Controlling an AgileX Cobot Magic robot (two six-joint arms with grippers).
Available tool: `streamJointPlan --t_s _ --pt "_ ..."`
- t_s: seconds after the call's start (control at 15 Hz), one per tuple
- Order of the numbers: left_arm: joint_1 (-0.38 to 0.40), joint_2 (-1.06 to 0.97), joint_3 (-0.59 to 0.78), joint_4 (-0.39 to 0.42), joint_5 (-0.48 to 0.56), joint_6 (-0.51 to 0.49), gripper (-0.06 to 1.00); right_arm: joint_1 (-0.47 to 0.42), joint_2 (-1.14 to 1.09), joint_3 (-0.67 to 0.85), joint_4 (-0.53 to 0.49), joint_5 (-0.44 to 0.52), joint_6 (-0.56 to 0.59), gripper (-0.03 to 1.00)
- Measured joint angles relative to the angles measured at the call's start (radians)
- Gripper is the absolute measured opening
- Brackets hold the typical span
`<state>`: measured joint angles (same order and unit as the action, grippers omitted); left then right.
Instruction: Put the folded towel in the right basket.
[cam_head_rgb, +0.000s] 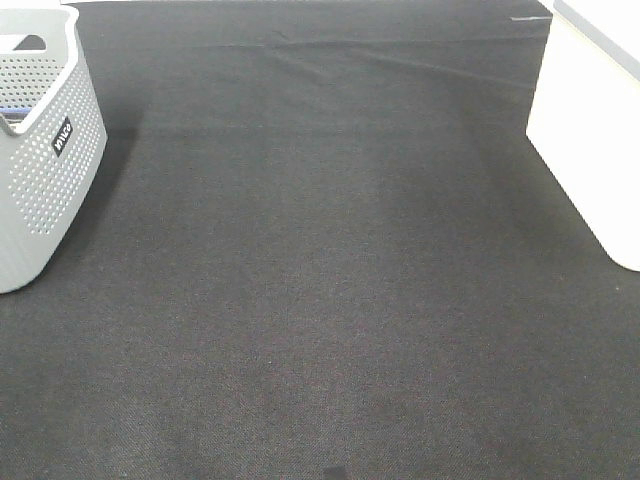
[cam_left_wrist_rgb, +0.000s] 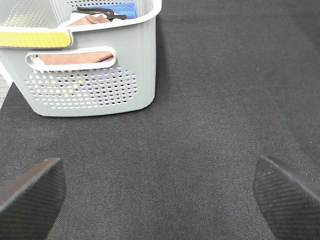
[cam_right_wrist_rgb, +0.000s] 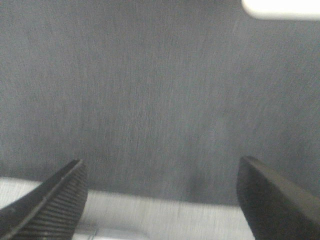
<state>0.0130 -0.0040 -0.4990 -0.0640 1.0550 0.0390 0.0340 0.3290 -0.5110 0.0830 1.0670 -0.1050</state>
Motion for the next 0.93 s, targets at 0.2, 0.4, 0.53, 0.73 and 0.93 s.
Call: streamJointPlan --t_s 0.2,0.4,0.53,0.73,0.93 --pt "0.000 0.000 0.000 0.000 0.000 0.000 0.97 0.000 -0.135 0.000 0.000 0.000 0.000 0.77" --pt "0.000 0.000 0.000 0.000 0.000 0.000 0.97 0.000 -0.161 0.000 0.003 0.000 0.000 0.77" --pt "0.000 0.000 0.000 0.000 0.000 0.000 0.97 0.000 -0.161 0.000 0.003 0.000 0.000 0.77" --pt "0.000 0.000 0.000 0.000 0.000 0.000 0.97 0.000 -0.161 0.000 0.003 0.000 0.000 0.77" --pt "0.000 0.000 0.000 0.000 0.000 0.000 0.97 -0.044 -0.174 0.000 0.004 0.000 0.000 0.77"
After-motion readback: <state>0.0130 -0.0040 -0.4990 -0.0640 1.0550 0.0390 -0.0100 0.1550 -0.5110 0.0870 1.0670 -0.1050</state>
